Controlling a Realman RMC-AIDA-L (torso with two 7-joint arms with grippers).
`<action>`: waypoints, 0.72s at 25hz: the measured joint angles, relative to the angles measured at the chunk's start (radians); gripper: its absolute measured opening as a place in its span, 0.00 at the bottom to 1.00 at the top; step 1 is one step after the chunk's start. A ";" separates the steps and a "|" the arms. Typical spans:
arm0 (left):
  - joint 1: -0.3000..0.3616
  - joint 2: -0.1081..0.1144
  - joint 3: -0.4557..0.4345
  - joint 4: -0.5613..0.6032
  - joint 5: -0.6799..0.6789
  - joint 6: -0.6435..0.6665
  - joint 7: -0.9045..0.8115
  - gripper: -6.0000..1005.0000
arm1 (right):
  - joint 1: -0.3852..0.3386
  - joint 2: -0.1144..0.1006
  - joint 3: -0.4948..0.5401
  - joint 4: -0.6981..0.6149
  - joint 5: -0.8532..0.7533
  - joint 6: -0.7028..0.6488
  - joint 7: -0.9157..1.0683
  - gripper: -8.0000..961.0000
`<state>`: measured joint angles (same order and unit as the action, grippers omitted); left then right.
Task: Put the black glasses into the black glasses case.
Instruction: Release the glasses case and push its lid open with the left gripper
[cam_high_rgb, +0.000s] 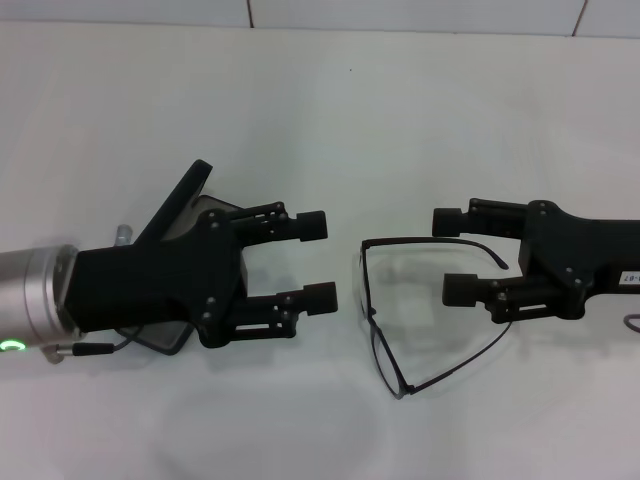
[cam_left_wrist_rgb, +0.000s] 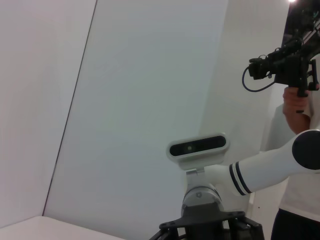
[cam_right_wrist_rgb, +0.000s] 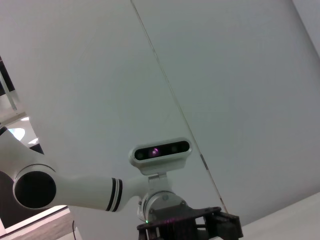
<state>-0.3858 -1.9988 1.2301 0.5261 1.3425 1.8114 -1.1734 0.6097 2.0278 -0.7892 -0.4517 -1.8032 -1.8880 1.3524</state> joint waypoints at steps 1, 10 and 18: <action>0.000 0.000 0.000 0.000 0.000 0.000 0.000 0.71 | 0.000 0.000 0.000 0.000 0.000 0.001 0.000 0.91; -0.005 0.005 -0.122 0.049 0.016 -0.028 -0.213 0.69 | -0.030 -0.003 0.012 -0.001 0.027 0.050 -0.055 0.91; 0.046 -0.044 -0.226 0.806 0.386 -0.158 -0.856 0.67 | -0.150 -0.013 0.013 -0.014 0.197 0.095 -0.142 0.91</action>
<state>-0.3394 -2.0424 1.0038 1.3322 1.7287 1.6538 -2.0296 0.4596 2.0151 -0.7762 -0.4653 -1.6059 -1.7933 1.2105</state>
